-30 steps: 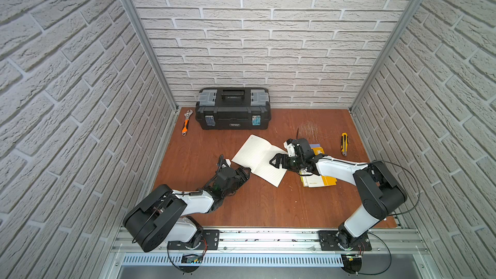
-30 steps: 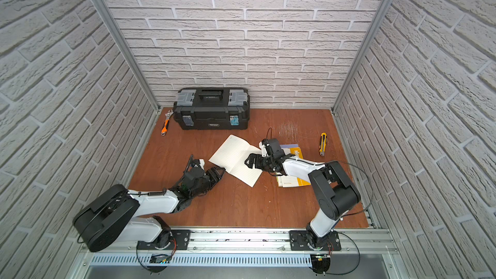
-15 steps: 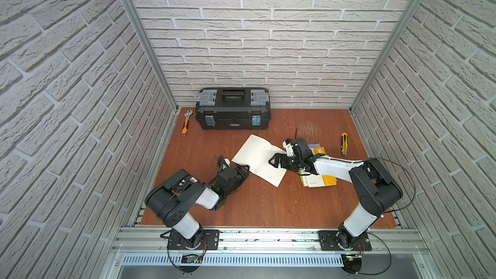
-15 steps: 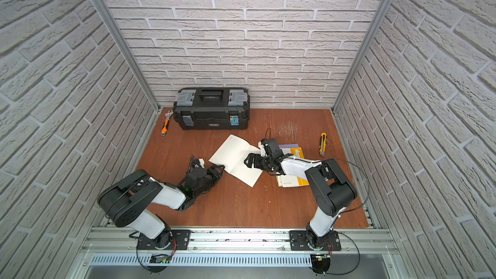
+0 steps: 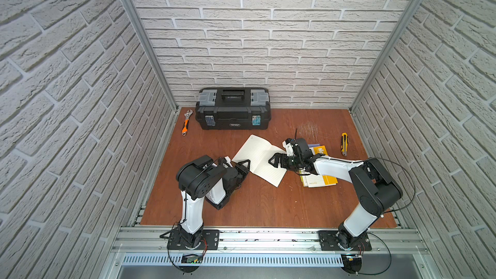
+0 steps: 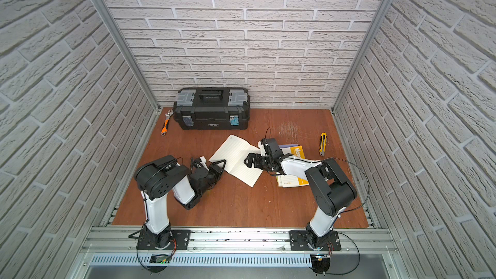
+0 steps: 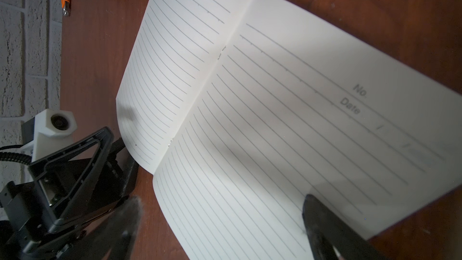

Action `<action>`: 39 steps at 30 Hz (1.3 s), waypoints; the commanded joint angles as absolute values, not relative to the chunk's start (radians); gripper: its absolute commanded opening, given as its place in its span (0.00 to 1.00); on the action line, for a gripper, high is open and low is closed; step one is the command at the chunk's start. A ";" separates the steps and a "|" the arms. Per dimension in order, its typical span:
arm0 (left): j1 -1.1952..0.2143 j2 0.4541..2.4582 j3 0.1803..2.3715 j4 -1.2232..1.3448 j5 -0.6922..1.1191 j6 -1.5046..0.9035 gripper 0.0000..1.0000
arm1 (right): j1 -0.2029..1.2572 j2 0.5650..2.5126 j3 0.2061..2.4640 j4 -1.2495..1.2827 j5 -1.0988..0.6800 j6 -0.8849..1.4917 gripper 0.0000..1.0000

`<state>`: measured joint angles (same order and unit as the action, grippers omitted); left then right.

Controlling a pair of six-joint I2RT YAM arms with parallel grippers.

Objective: Close the notebook
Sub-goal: Close the notebook at the center of the board.

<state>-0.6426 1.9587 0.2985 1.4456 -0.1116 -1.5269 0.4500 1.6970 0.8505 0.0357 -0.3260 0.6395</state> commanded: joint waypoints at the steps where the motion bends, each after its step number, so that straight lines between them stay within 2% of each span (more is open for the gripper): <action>1: -0.647 2.001 0.290 1.401 -0.123 -1.494 0.40 | 0.459 1.708 0.853 0.052 -0.324 0.625 1.00; 8: -0.650 1.920 0.282 1.298 -0.127 -1.394 0.26 | 0.459 1.730 0.854 0.064 -0.333 0.632 1.00; 13: -0.665 1.920 0.292 1.338 -0.121 -1.322 0.15 | 0.459 1.744 0.851 0.069 -0.337 0.630 1.00; 17: -0.695 1.908 0.310 1.336 -0.132 -1.264 0.01 | 0.459 1.758 0.852 0.072 -0.343 0.630 1.00; 28: -0.770 1.718 0.279 1.179 -0.267 -1.134 0.00 | 0.457 1.704 0.841 0.101 -0.369 0.626 1.00; 39: -0.893 1.212 0.360 0.520 -0.537 -0.878 0.00 | 0.458 1.649 0.855 0.046 -0.371 0.609 1.00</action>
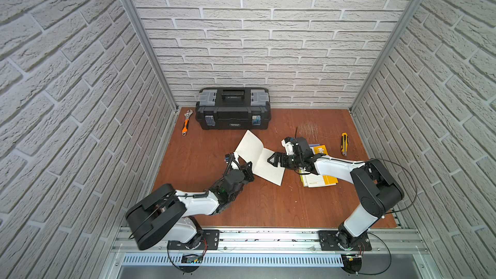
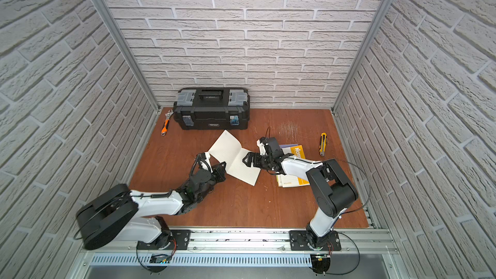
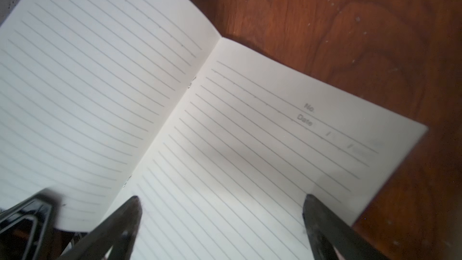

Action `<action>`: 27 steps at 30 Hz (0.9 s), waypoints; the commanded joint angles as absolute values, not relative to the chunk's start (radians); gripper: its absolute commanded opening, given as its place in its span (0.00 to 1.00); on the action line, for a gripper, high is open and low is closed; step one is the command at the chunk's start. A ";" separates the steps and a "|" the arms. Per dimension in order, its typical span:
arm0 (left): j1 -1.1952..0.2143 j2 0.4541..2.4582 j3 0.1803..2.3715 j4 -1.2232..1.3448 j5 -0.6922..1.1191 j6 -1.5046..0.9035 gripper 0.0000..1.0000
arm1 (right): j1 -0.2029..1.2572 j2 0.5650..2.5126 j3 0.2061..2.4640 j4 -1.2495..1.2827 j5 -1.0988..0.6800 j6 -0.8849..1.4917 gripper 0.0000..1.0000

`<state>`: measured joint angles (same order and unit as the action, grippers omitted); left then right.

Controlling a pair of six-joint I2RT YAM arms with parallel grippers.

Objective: Close the notebook
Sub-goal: Close the notebook at the center of the board.

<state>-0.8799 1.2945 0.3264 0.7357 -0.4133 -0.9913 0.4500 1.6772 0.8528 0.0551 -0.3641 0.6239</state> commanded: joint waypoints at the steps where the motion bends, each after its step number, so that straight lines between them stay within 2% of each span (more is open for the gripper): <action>1: -0.893 1.193 0.362 0.484 -0.549 -0.872 0.00 | 0.459 1.649 0.853 0.053 -0.372 0.612 1.00; 7: -0.912 1.116 0.348 0.340 -0.625 -0.847 0.00 | 0.459 1.635 0.856 0.060 -0.386 0.624 1.00; 14: -1.038 1.074 0.394 0.113 -0.849 -0.831 0.00 | 0.457 1.587 0.862 0.028 -0.384 0.618 1.00; 22: -1.214 1.308 0.628 -0.319 -1.152 -0.960 0.00 | 0.456 1.582 0.851 0.037 -0.388 0.626 1.00; 27: -1.256 1.430 0.699 -0.368 -1.201 -0.964 0.00 | 0.445 1.568 0.846 0.032 -0.389 0.625 1.00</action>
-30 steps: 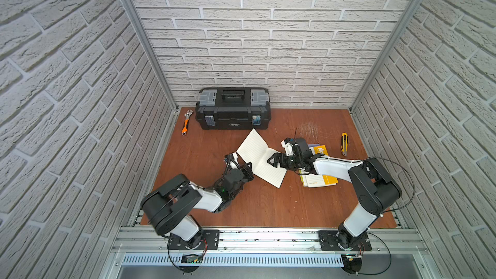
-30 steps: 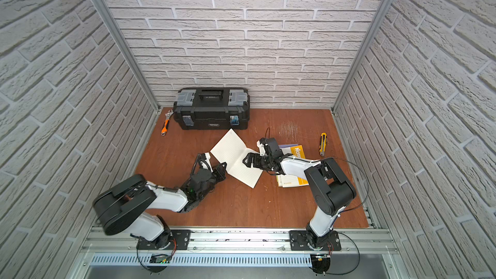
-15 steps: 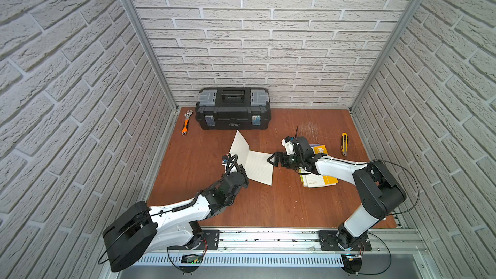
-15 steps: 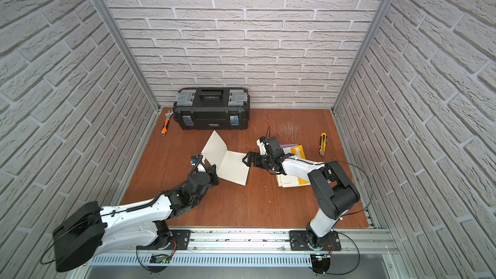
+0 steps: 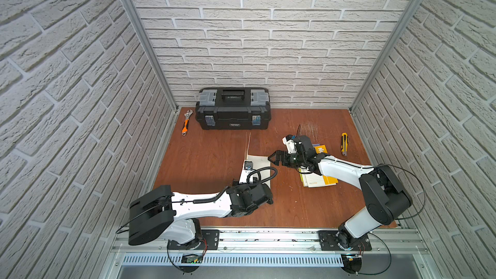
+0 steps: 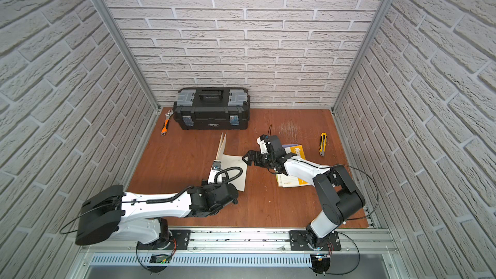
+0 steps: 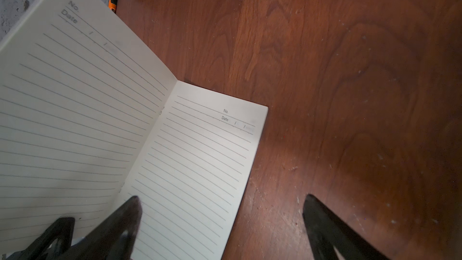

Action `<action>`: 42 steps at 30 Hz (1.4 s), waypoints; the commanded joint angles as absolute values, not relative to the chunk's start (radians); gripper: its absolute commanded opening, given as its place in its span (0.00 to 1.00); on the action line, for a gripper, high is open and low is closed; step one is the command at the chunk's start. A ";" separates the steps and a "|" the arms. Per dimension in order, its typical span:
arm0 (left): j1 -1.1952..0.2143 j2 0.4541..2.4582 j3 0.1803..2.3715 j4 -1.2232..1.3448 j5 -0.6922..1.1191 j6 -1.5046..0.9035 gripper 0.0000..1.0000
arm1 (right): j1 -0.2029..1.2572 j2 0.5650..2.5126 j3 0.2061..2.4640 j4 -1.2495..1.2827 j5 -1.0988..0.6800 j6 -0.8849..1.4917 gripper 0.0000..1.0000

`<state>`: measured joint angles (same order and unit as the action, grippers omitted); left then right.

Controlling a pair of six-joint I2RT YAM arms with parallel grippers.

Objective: Close the notebook
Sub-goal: Close the notebook at the center of the board.

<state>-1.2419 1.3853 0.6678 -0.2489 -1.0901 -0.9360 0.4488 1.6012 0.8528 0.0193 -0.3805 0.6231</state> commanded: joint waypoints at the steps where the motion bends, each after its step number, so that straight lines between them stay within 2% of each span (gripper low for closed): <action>1: -1.261 1.452 0.708 -0.382 -1.208 -0.963 0.00 | 0.439 1.569 0.846 0.028 -0.394 0.627 1.00; 10: -1.313 1.642 0.828 -0.569 -1.308 -0.926 0.00 | 0.352 1.549 0.853 0.009 -0.445 0.628 1.00; 20: -1.384 1.895 1.001 -0.845 -1.361 -1.062 0.00 | 0.318 1.525 0.896 -0.051 -0.443 0.594 1.00; 25: -1.416 2.068 1.139 -1.168 -1.397 -1.296 0.00 | 0.310 1.517 0.932 -0.071 -0.455 0.595 1.00; 31: -1.476 2.312 1.336 -1.803 -1.457 -1.868 0.00 | 0.316 1.508 0.967 -0.062 -0.487 0.625 1.00; 42: -1.500 2.328 1.329 -1.804 -1.476 -1.915 0.00 | 0.434 1.542 1.051 -0.089 -0.506 0.639 1.00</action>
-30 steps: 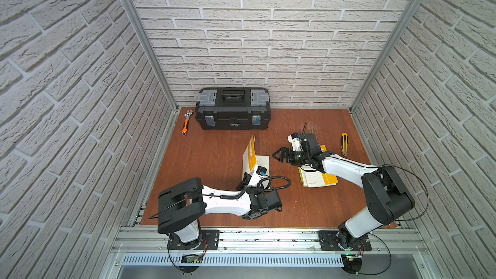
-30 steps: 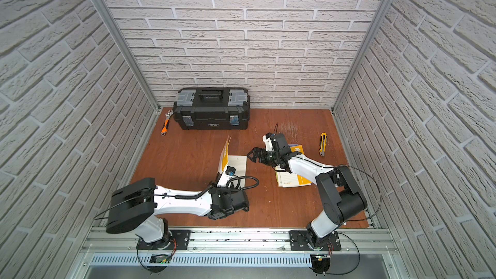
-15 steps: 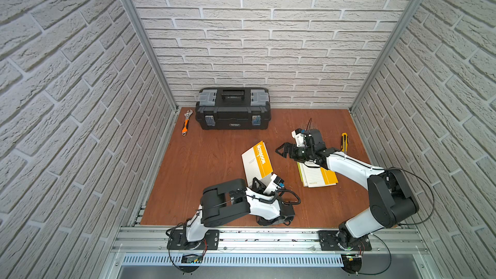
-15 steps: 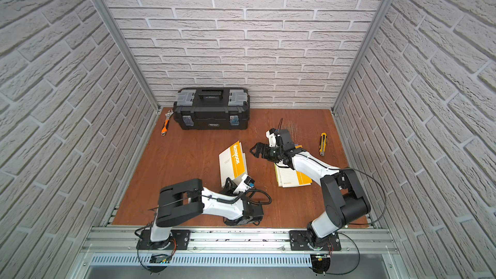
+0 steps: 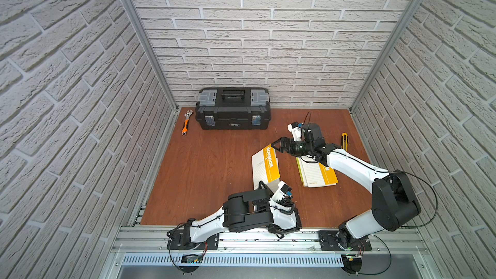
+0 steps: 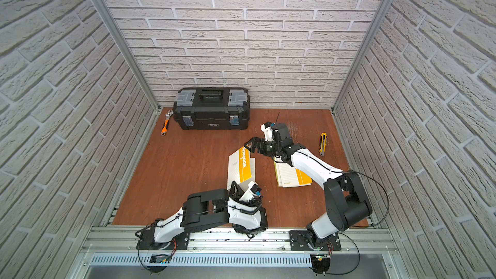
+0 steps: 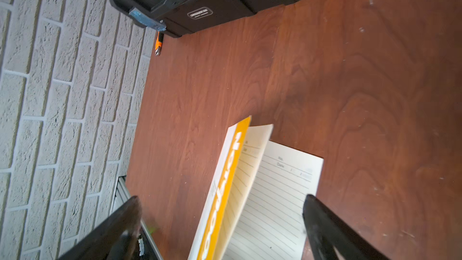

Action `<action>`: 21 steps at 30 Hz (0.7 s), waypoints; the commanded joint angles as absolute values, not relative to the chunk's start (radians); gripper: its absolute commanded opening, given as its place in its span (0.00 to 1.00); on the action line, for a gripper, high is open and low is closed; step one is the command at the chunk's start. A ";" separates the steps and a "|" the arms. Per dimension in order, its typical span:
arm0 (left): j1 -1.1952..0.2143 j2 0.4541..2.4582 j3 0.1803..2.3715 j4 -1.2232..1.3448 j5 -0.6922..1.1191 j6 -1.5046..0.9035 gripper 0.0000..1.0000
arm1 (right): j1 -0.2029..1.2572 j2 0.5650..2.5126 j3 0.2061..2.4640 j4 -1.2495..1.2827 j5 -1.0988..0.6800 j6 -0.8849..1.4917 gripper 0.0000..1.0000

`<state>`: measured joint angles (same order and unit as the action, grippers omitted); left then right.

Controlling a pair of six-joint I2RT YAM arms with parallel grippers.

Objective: Close the notebook
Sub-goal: Close the notebook at the center of the board.

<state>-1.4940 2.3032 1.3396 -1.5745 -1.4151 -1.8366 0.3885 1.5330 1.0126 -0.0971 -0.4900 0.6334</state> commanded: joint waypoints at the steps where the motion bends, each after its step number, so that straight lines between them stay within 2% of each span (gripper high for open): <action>1: -1.500 2.330 1.333 -1.804 -1.477 -1.916 0.00 | 0.450 1.554 1.056 -0.089 -0.499 0.639 1.00; 12: -1.509 2.358 1.343 -1.804 -1.467 -1.940 0.00 | 0.565 1.637 1.149 -0.115 -0.444 0.622 1.00; 18: -1.509 2.359 1.342 -1.804 -1.463 -1.949 0.00 | 0.568 1.541 1.211 -0.266 -0.275 0.512 1.00; 21: -1.509 2.364 1.345 -1.804 -1.465 -1.948 0.00 | 0.567 1.515 1.239 -0.295 -0.261 0.492 1.00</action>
<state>-1.5009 2.3161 1.3506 -1.6199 -1.4326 -1.9137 0.5663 1.5749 1.1988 -0.2535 -0.3267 0.5529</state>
